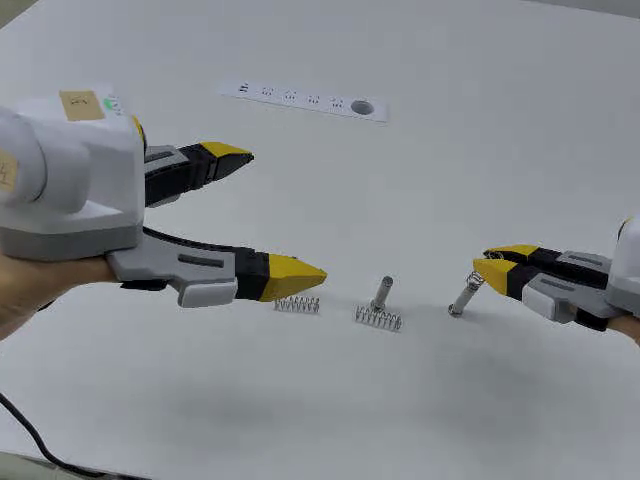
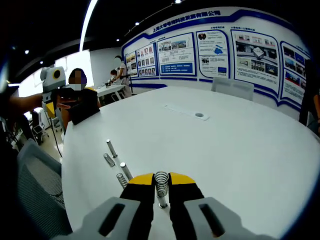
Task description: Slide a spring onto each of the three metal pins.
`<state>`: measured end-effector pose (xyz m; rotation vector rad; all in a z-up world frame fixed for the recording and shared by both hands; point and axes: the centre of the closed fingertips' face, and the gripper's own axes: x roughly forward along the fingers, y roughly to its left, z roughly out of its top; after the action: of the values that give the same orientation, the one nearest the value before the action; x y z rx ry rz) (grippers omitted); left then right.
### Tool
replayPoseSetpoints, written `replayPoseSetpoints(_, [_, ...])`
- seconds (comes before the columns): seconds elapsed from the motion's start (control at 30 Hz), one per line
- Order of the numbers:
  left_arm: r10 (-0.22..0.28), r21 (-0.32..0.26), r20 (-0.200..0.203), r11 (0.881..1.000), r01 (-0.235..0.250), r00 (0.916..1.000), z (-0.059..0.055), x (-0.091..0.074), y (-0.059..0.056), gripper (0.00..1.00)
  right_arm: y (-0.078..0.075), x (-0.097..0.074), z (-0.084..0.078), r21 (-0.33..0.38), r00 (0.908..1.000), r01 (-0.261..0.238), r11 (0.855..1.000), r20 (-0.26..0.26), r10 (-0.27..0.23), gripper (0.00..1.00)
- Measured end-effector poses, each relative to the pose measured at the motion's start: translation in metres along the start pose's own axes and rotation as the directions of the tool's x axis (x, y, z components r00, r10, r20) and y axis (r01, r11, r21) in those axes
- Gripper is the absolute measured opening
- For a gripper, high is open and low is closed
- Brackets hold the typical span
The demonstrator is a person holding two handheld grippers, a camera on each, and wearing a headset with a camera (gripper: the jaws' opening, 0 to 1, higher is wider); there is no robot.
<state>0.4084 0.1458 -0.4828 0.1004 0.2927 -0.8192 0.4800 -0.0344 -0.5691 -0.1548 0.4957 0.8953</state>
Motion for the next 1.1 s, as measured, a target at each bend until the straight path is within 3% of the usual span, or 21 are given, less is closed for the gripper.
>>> replayPoseSetpoints(0.27, [-0.001,-0.010,-0.007,1.000,0.001,1.0000,-0.003,0.000,-0.001,0.89,0.008,-0.003,-0.002,-0.018,0.9997,-0.015,1.000,-0.020,0.014,0.11])
replayPoseSetpoints(0.63, [0.005,-0.018,-0.027,1.000,-0.005,0.9996,-0.007,-0.003,-0.001,0.92,0.004,0.002,-0.005,-0.023,0.9996,-0.007,1.000,-0.028,0.006,0.11])
replayPoseSetpoints(0.9, [0.016,-0.026,-0.018,1.000,-0.016,0.9997,-0.005,-0.005,0.002,0.93,0.003,0.008,-0.018,-0.018,0.9990,-0.005,1.000,-0.045,0.004,0.11])
replayPoseSetpoints(1.1, [0.014,-0.027,-0.037,1.000,-0.015,0.9992,-0.008,-0.007,0.001,0.93,0.003,0.014,-0.030,-0.001,0.9987,0.006,1.000,-0.050,-0.006,0.11])
